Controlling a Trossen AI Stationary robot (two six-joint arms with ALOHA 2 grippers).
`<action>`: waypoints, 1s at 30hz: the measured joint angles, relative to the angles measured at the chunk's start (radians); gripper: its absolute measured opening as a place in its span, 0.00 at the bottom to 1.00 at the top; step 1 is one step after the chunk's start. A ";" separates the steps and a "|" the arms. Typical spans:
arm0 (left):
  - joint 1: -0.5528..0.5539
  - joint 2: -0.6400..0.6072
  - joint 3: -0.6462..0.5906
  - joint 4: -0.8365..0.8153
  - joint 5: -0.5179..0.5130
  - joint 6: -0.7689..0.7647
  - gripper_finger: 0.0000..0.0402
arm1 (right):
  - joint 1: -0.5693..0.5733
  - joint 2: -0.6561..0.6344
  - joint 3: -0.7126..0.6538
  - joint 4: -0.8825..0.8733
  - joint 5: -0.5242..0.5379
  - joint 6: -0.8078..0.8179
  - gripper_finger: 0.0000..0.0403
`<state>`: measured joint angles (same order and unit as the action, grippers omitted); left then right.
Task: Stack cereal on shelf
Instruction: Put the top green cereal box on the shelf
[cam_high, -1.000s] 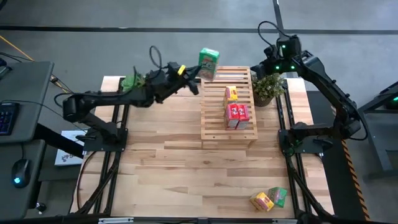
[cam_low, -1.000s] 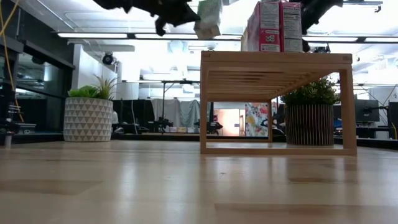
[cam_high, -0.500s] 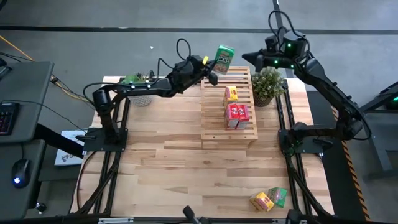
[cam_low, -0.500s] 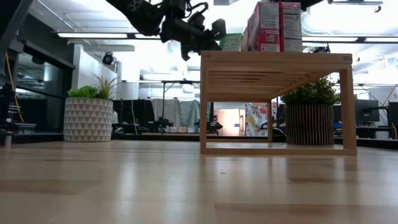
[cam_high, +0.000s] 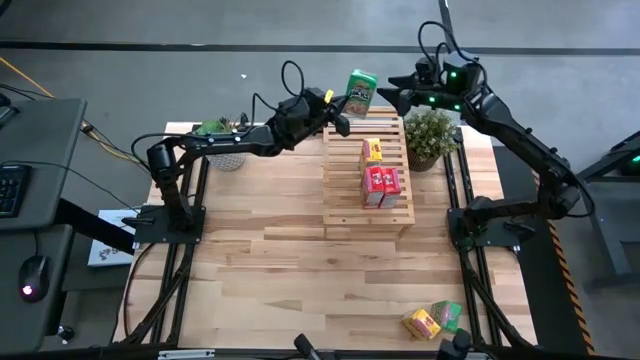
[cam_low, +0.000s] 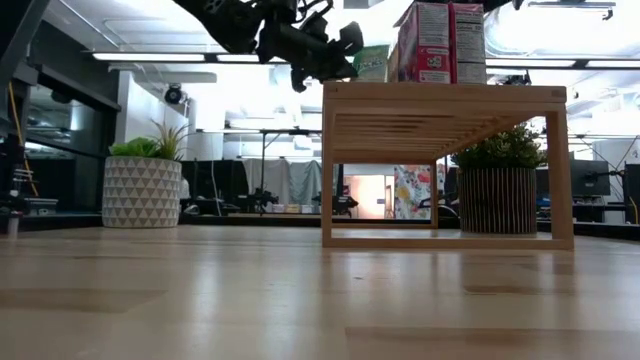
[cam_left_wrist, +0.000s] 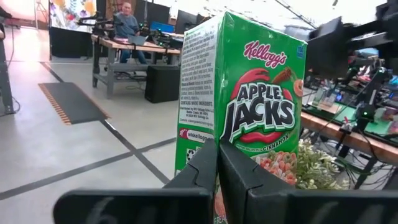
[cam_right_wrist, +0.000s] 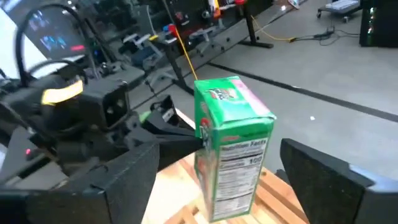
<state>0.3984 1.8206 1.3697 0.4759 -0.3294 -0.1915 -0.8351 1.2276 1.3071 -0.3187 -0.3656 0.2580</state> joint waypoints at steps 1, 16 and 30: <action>-0.001 0.000 0.000 0.000 0.001 -0.002 0.00 | 0.000 0.008 0.000 0.000 0.000 -0.006 0.83; -0.001 0.000 0.000 0.007 0.002 -0.016 0.00 | 0.044 0.127 0.000 0.071 0.009 -0.076 0.83; -0.002 0.000 0.000 0.055 0.059 -0.015 0.00 | 0.031 0.136 0.000 0.064 0.021 -0.101 0.79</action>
<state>0.3960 1.8202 1.3693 0.5308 -0.2708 -0.2060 -0.8043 1.3634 1.3071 -0.2550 -0.3449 0.1566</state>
